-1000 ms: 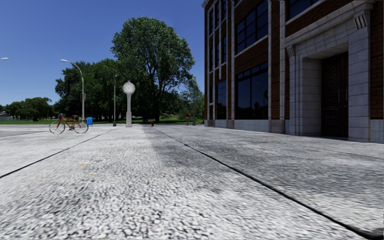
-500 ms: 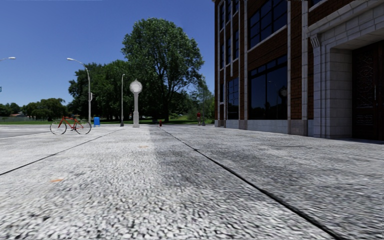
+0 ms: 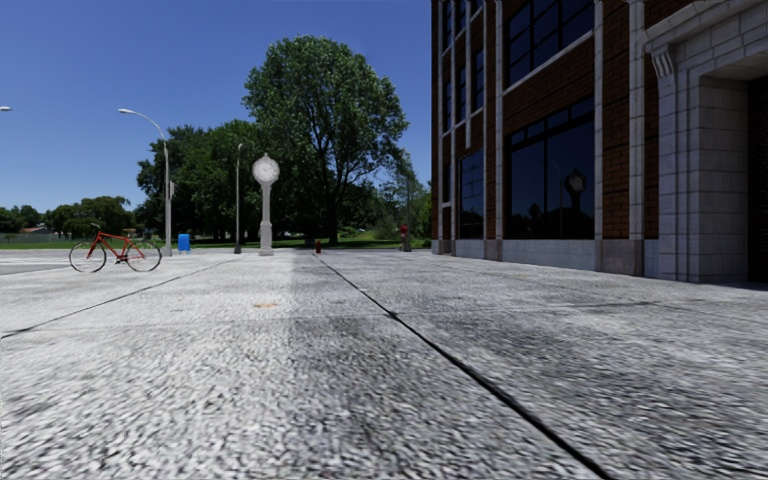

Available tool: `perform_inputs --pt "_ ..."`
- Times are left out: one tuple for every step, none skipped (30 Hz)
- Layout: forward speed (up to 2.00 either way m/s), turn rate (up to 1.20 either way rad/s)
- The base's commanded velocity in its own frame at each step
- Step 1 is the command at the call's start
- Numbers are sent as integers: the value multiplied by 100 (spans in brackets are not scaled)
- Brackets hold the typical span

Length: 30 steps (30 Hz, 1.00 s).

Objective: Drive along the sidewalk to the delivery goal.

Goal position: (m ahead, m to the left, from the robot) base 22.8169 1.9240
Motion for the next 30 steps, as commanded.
perform_inputs --pt "200 0" --pt "200 0" --pt "200 0" --pt "200 0" --pt "200 0" --pt "200 0" --pt "200 0" --pt "200 0" --pt "200 0" --pt "200 0" --pt "200 0" --pt "200 0" --pt "200 0" --pt "200 0" --pt "200 0" --pt "200 0" --pt "200 0" --pt "200 0" --pt "200 0" --pt "200 0" --pt "200 0" --pt "200 0" --pt "200 0" --pt "200 0" --pt "200 0" --pt "200 0" --pt "200 0" --pt "200 0" --pt "200 0" --pt "200 0"
